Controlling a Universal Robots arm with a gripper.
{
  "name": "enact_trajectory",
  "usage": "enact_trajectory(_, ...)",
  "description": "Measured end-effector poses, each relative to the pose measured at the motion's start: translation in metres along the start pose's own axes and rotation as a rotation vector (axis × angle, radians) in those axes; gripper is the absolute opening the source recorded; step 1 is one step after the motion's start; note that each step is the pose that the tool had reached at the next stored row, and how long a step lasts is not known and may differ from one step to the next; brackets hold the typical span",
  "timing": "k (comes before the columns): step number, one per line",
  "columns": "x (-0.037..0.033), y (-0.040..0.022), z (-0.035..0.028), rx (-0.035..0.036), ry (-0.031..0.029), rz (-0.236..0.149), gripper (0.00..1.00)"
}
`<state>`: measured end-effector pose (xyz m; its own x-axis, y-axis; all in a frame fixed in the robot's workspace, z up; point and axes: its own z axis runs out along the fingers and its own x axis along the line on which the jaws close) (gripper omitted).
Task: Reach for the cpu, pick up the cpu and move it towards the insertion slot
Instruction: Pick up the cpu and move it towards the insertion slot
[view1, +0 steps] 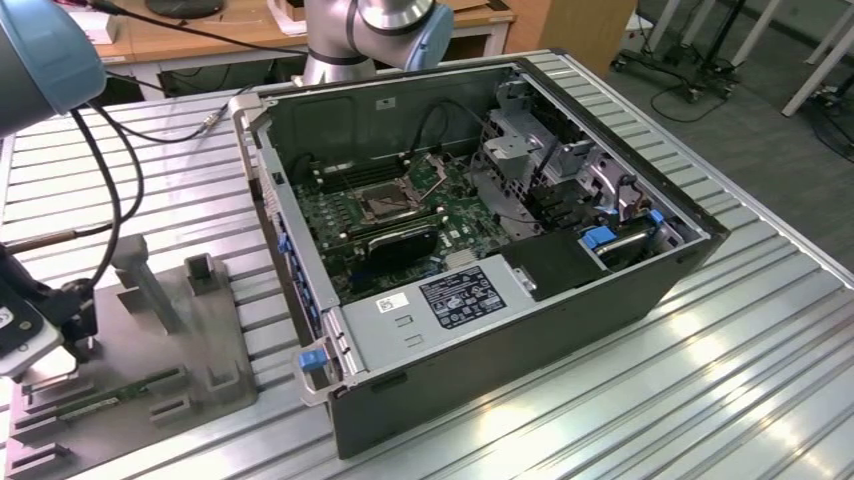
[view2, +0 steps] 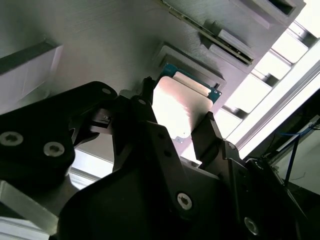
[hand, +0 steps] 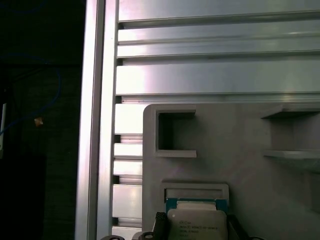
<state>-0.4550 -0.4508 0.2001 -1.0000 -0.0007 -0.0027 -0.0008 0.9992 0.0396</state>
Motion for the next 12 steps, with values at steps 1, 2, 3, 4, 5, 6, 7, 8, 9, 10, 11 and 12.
enact_trajectory(1,0.0,0.0,-0.0008,-0.0001,-0.0002,0.0,0.55)
enact_trajectory(2,0.0,0.0001,-0.002,-0.0001,-0.0003,0.0,0.55)
enact_trajectory(3,0.0,0.0002,-0.0037,-0.0001,-0.0003,0.0,0.55)
enact_trajectory(4,-0.0001,0.0002,-0.0048,-0.0001,-0.0001,0.0,0.55)
enact_trajectory(5,-0.0001,0.0003,-0.0049,-0.0002,-0.0002,0.0,0.55)
enact_trajectory(6,-0.0001,0.0002,-0.005,-0.0002,-0.0002,0.0,0.55)
enact_trajectory(7,-0.0001,0.0002,-0.005,-0.0002,-0.0001,0.0,0.55)
enact_trajectory(8,-0.0001,0.0002,-0.0051,-0.0002,-0.0001,0.0,0.55)
enact_trajectory(9,-0.0001,0.0002,-0.0051,-0.0002,-0.0001,0.0,0.55)
enact_trajectory(10,-0.0001,0.0002,-0.0051,-0.0002,-0.0001,0.0,0.55)
enact_trajectory(11,-0.0001,0.0002,-0.0051,-0.0002,-0.0001,0.0,0.55)
enact_trajectory(12,-0.0001,0.0002,-0.0051,-0.0002,-0.0001,0.0,0.55)
